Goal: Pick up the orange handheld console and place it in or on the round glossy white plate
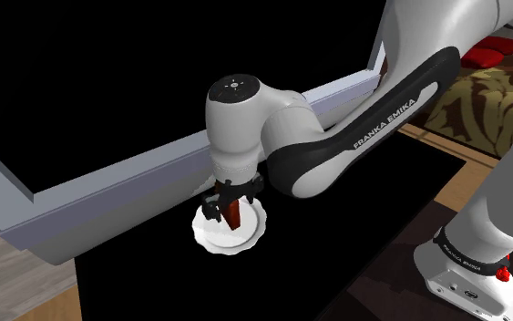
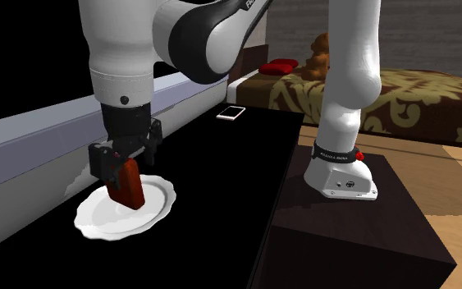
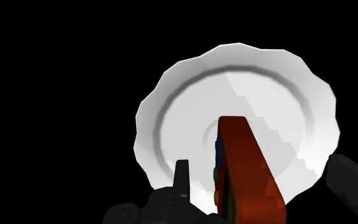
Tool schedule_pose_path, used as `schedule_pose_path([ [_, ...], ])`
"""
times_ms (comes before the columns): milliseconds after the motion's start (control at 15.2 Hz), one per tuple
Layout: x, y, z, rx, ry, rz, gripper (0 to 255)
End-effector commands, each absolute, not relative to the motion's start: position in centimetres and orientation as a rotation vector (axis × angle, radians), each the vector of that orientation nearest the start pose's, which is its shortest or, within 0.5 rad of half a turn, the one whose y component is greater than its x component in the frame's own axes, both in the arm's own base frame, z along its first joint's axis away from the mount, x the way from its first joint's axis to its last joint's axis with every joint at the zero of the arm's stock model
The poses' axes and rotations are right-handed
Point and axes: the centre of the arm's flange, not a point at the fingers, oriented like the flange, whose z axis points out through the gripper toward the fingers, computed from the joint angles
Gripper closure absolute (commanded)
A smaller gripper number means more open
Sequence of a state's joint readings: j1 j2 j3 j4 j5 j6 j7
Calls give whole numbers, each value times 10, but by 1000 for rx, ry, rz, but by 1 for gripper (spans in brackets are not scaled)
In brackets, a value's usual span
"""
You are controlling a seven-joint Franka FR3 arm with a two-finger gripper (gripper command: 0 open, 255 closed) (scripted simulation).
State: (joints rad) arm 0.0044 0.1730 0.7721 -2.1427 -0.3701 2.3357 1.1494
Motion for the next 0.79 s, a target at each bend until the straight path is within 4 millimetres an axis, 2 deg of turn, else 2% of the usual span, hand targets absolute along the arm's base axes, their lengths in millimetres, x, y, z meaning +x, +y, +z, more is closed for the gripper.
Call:
schedule_pose_path([
  [0, 409, 387, 366, -3144, 217, -276, 0],
  [198, 403, 388, 402, -3144, 217, -276, 0],
  [726, 403, 388, 402, -3144, 217, -276, 0],
])
